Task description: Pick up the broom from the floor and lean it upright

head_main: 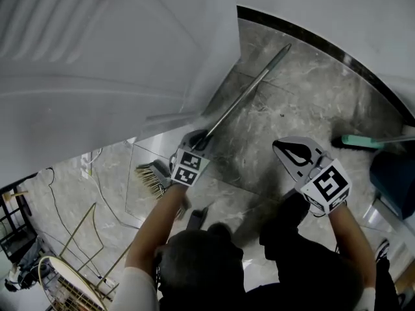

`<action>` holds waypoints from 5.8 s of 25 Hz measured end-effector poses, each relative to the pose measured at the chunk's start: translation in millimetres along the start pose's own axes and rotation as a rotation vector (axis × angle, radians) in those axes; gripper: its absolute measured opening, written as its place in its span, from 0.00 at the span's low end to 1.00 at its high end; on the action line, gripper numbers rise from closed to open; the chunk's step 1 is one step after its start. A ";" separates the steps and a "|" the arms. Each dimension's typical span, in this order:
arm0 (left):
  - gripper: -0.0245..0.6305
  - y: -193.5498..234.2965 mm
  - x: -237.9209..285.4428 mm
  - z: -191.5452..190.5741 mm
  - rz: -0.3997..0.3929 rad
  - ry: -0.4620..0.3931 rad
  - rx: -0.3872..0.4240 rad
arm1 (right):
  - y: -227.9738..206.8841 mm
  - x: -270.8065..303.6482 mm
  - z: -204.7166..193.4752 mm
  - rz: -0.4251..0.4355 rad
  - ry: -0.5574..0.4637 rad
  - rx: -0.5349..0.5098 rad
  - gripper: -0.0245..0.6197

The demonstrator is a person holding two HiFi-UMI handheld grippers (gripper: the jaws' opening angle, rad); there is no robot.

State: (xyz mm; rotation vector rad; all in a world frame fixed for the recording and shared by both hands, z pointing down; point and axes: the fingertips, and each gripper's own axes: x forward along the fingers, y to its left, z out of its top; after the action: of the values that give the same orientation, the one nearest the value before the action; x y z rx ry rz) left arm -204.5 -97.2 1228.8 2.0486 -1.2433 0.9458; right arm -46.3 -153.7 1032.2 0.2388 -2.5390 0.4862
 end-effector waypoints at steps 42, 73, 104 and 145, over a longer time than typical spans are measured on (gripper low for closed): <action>0.16 -62.7 -98.4 298.1 -0.164 -0.494 -0.023 | -14.4 -142.3 150.5 -0.263 -0.116 -0.185 0.04; 0.16 -104.7 -60.3 449.6 -0.243 -0.553 -0.049 | -64.0 -224.9 200.5 -0.386 -0.191 -0.234 0.04; 0.25 -115.8 -110.2 460.1 -0.242 -0.587 0.104 | -58.6 -228.4 200.5 -0.391 -0.274 -0.122 0.04; 0.05 -204.9 -348.3 461.2 -0.370 -0.444 0.084 | 36.9 -328.6 266.1 -0.386 -0.148 0.055 0.04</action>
State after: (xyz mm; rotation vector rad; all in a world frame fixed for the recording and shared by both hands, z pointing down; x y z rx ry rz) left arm -2.2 -181.3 656.1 2.5305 -0.9823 0.3878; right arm 93.1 -200.0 634.0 0.7932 -2.5338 0.3965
